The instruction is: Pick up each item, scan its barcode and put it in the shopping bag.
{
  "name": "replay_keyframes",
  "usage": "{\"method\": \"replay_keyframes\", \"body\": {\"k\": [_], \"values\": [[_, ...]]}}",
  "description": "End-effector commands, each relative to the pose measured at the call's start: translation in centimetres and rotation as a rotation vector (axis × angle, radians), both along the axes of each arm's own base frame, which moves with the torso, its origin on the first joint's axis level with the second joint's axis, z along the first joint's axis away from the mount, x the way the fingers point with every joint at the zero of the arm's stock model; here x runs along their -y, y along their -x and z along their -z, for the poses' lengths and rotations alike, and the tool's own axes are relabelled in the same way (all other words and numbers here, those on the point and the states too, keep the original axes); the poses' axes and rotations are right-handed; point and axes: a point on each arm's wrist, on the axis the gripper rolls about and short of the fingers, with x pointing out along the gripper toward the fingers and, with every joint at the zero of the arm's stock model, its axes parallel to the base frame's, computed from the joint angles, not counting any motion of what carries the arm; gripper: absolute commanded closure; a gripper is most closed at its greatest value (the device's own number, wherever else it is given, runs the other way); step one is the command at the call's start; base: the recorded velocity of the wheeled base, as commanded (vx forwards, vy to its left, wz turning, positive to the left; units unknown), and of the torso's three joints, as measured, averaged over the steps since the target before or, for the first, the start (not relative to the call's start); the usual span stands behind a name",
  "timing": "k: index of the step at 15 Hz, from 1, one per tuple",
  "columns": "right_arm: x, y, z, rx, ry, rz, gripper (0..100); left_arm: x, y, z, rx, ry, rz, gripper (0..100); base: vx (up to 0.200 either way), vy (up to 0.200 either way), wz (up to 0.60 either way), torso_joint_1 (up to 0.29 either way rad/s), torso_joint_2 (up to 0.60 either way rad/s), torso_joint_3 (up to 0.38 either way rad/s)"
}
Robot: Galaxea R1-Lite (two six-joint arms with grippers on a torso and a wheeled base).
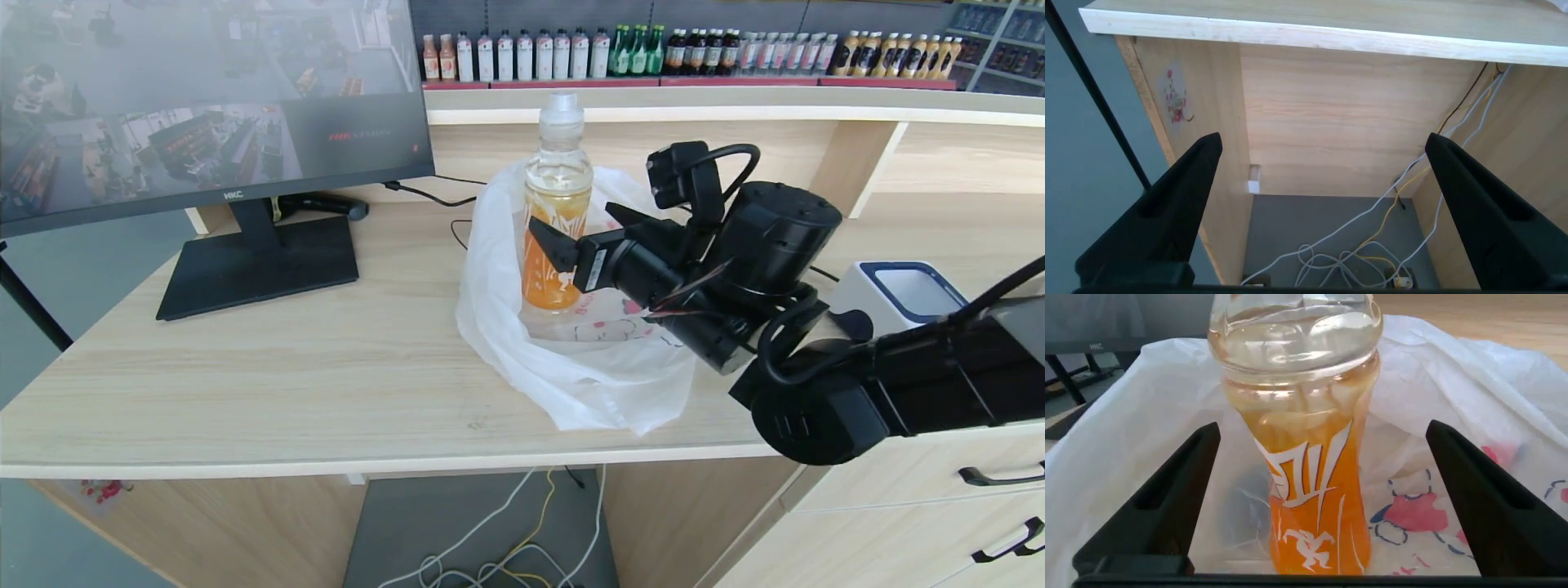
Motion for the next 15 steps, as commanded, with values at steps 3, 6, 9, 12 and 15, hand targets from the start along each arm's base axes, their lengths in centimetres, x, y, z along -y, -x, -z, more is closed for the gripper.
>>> {"method": "replay_keyframes", "body": {"k": [3, 6, 9, 12, 15], "values": [[4.8, 6.3, -4.3, 0.081, -0.027, 0.011, 0, 0.0, 0.0, 0.0, 0.000, 0.000, 0.000, 0, 0.000, 0.000, 0.00, 0.000, 0.00, 0.000], [6.8, 9.0, -3.7, 0.079, -0.039, 0.011, 0, 0.0, 0.0, 0.0, 0.000, 0.000, 0.000, 0, 0.000, 0.000, 0.00, 0.000, 0.00, 0.000], [6.9, 9.8, -3.1, 0.144, -0.029, -0.015, 0, 0.0, 0.0, 0.0, 0.000, 0.000, 0.000, 0, 0.000, 0.000, 0.00, 0.000, 0.00, 0.000], [7.5, 10.0, -1.8, 0.139, -0.022, -0.004, 0, 0.0, 0.0, 0.0, 0.000, -0.001, -0.001, 0, 0.000, 0.000, 0.00, 0.000, 0.00, 0.000], [7.7, 9.8, -1.9, 0.146, -0.031, 0.008, 0, 0.0, 0.0, 0.0, 0.000, 0.000, -0.001, 0, -0.133, 0.000, 0.00, 0.002, 0.00, 0.002]]}}
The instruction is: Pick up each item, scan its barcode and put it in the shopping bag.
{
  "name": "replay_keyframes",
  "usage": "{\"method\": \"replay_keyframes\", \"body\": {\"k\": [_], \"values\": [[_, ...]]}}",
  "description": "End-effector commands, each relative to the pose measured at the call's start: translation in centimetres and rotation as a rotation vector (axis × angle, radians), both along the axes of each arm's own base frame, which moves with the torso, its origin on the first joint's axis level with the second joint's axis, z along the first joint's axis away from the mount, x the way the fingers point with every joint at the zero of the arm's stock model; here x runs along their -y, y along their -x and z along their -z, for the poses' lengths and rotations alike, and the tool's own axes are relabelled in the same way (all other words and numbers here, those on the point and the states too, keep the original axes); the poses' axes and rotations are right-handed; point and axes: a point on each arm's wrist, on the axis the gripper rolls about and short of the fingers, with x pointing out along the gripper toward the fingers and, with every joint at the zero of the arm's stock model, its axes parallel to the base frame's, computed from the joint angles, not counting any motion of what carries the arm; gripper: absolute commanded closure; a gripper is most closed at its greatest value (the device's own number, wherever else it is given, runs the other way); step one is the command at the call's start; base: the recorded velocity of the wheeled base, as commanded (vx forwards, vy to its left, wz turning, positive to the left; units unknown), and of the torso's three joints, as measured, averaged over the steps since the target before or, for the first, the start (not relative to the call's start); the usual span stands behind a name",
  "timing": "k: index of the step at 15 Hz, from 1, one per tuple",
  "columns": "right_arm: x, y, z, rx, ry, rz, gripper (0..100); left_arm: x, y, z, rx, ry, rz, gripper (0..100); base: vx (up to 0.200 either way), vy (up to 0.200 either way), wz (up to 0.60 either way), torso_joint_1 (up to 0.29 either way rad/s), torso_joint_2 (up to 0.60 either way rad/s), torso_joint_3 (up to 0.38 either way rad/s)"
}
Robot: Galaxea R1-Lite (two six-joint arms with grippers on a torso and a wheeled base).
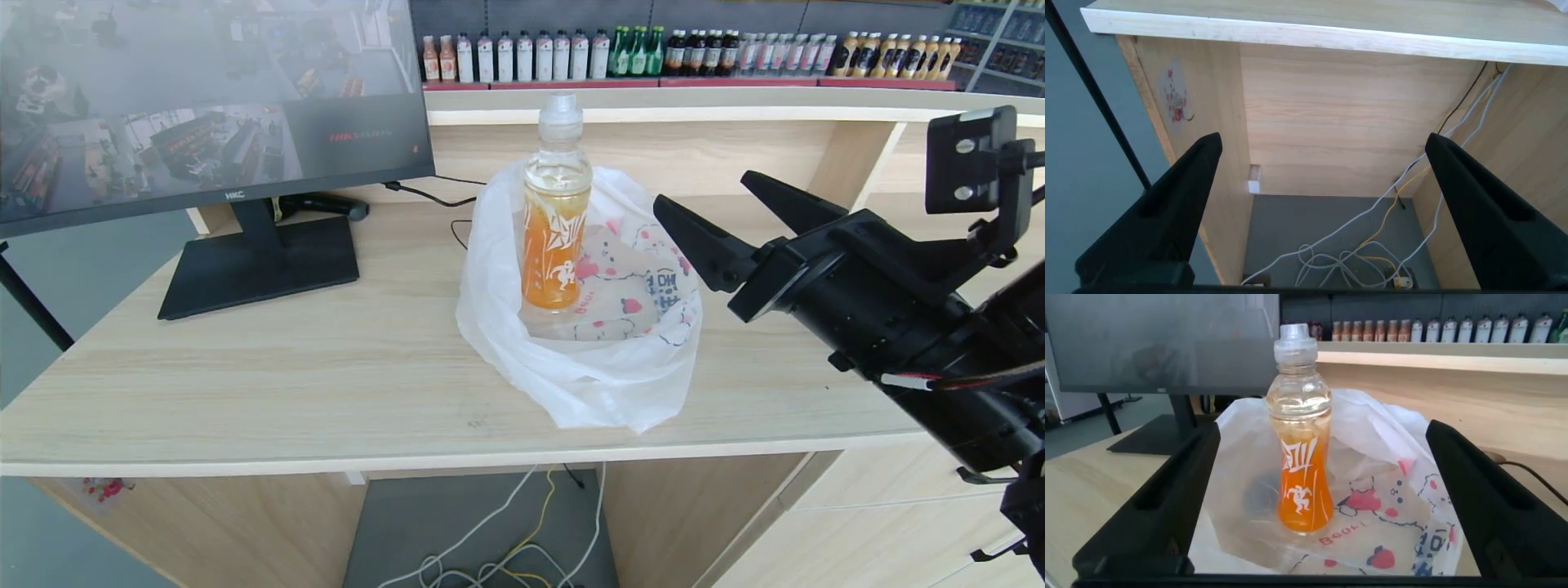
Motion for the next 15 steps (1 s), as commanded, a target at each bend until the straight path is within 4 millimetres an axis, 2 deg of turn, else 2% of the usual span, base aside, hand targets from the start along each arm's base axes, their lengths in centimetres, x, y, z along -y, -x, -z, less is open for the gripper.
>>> {"method": "replay_keyframes", "body": {"k": [1, 4, 11, 15], "values": [[0.28, -0.53, 0.18, -0.001, 0.002, 0.019, 0, 0.00, 0.00, 0.00, 0.000, 0.001, 0.000, 0, -0.200, 0.000, 0.00, -0.007, 0.00, 0.007], [0.30, -0.57, 0.31, -0.001, 0.002, 0.021, 0, 0.00, 0.00, 0.00, 0.000, 0.001, 0.001, 0, -0.200, 0.000, 0.00, 0.009, 0.00, 0.006], [0.40, -0.79, 0.58, -0.003, 0.002, 0.027, 0, 0.00, 0.00, 0.00, 0.000, -0.001, 0.000, 0, 0.000, 0.000, 0.00, 0.000, 0.00, 0.000], [0.42, -0.76, 0.61, -0.002, 0.001, 0.027, 0, 0.00, 0.00, 0.00, 0.000, 0.001, 0.001, 0, 0.000, -0.200, 0.00, 0.004, 0.00, 0.001]]}}
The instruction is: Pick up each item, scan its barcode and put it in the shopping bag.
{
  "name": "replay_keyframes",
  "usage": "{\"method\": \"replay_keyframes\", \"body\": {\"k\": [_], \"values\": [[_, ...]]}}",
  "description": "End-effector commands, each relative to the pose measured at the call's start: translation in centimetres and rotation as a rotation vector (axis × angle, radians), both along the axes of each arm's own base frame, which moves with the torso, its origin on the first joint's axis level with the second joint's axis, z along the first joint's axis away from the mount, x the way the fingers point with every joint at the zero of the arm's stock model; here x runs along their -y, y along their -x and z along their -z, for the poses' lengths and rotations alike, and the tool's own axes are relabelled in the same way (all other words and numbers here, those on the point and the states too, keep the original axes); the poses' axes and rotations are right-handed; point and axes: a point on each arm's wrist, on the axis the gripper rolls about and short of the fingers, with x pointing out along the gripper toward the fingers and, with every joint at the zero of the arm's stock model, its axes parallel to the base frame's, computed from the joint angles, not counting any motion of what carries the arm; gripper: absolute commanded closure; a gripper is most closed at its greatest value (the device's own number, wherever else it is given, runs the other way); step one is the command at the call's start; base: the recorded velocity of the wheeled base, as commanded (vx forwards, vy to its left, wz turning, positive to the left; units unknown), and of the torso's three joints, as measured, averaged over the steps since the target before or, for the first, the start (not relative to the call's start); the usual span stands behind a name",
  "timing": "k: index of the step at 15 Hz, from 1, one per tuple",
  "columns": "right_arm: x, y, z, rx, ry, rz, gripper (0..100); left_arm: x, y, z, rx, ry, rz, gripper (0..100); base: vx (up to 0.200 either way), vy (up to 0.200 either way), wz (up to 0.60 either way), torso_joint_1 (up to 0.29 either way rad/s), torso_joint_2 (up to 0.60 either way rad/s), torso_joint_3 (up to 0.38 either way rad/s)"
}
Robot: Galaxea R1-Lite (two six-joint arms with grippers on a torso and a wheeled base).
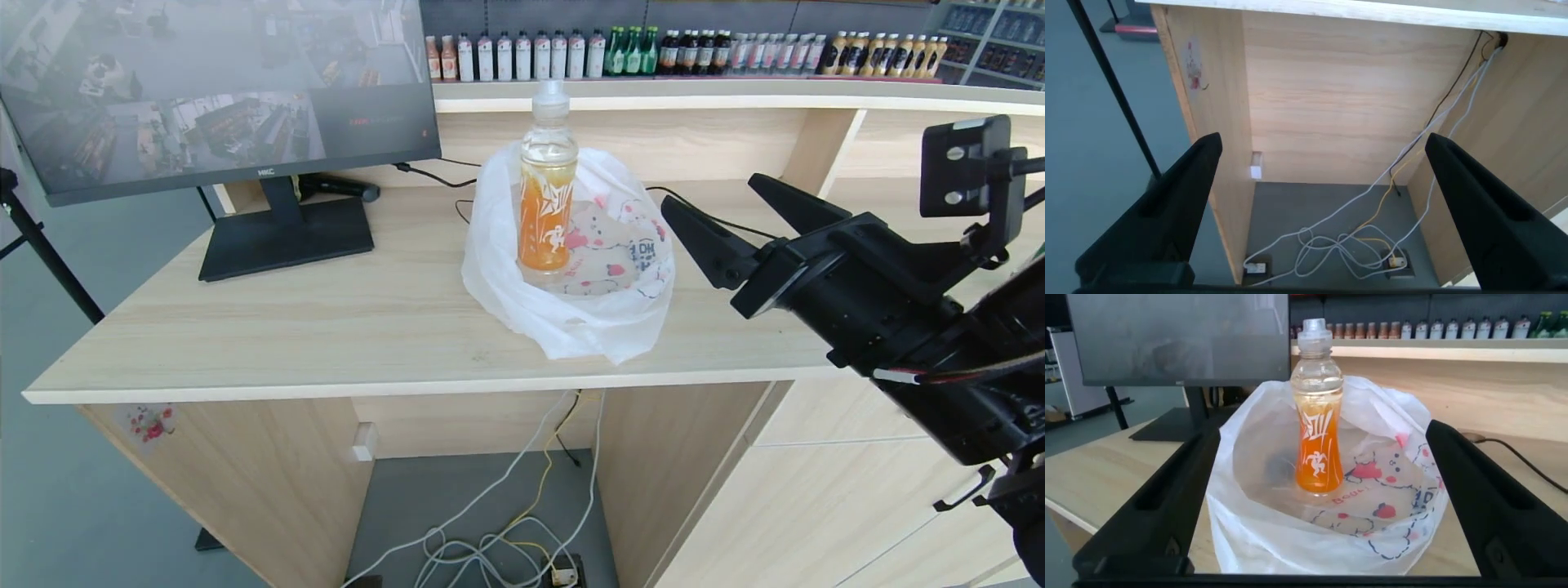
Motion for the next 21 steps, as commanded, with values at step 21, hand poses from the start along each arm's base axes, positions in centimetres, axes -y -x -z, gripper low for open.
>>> {"method": "replay_keyframes", "body": {"k": [21], "values": [[0.2, 0.6, 2.2, -0.029, 0.047, -0.045, 0, 0.0, 0.0, 0.0, 0.001, 0.002, -0.001, 0, 0.000, -0.200, 0.00, 0.001, 0.00, 0.002]]}}
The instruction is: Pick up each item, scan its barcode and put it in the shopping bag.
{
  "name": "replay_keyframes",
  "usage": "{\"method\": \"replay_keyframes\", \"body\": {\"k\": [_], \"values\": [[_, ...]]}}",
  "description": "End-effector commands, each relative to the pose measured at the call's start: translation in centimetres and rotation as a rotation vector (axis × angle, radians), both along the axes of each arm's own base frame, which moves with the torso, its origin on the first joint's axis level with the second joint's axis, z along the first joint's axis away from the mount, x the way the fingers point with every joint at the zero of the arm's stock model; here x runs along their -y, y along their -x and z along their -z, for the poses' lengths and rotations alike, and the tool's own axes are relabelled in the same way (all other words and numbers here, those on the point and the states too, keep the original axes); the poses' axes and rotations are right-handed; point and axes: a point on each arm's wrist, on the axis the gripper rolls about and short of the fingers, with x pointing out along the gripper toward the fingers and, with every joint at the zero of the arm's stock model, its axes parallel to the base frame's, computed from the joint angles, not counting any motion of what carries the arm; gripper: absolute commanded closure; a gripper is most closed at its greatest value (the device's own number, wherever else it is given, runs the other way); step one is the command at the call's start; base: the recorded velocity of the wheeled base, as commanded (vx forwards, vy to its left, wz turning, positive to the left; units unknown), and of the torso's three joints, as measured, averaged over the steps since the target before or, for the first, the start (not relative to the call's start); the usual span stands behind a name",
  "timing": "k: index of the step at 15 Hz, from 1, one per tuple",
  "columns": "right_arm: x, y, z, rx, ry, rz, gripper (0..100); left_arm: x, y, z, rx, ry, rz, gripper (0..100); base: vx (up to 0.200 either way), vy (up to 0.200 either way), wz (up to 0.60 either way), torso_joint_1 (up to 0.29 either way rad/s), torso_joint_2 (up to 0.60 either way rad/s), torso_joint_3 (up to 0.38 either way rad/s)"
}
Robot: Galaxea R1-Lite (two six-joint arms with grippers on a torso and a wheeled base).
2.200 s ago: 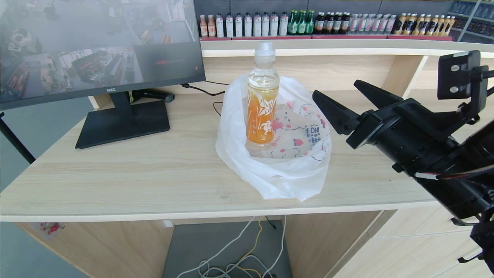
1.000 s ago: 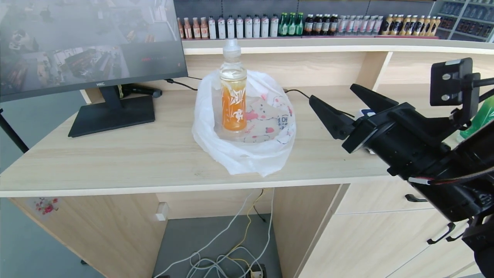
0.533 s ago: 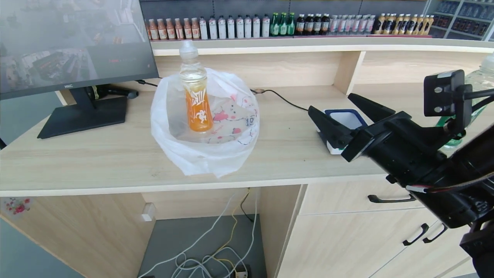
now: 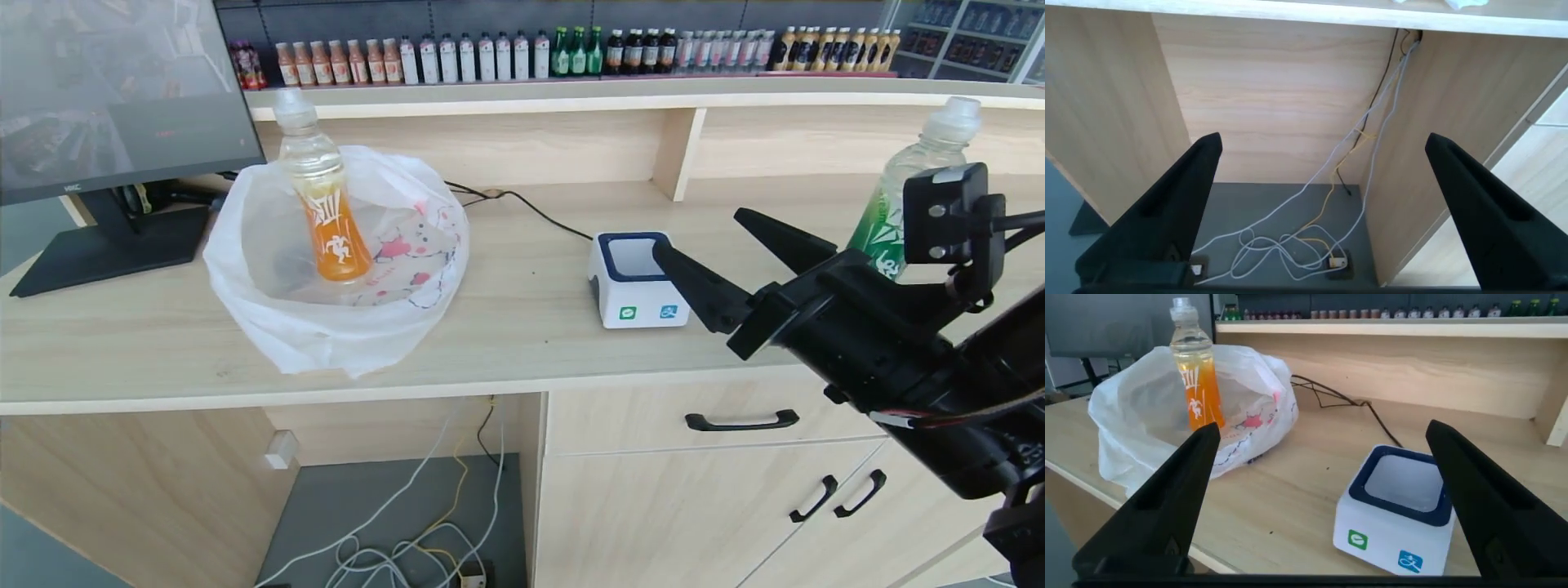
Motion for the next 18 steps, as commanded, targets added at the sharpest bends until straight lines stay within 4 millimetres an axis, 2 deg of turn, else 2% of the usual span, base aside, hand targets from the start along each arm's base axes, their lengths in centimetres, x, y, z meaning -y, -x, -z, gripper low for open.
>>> {"method": "replay_keyframes", "body": {"k": [1, 11, 18], "values": [[0.0, 0.0, 0.2, -0.004, 0.003, 0.000, 0, 0.0, 0.0, 0.0, 0.000, 0.000, 0.001, 0, 0.000, -0.200, 0.00, -0.002, 0.01, 0.002], [0.2, 0.3, 0.8, -0.023, 0.017, 0.002, 0, 0.0, 0.0, 0.0, 0.000, 0.001, -0.001, 0, 0.000, -0.200, 0.00, 0.003, 0.00, 0.003], [1.0, 0.5, 1.2, -0.039, 0.026, 0.028, 0, 0.0, 0.0, 0.0, 0.000, 0.000, -0.001, 0, 0.000, 0.000, 0.00, 0.000, 0.00, 0.000]]}}
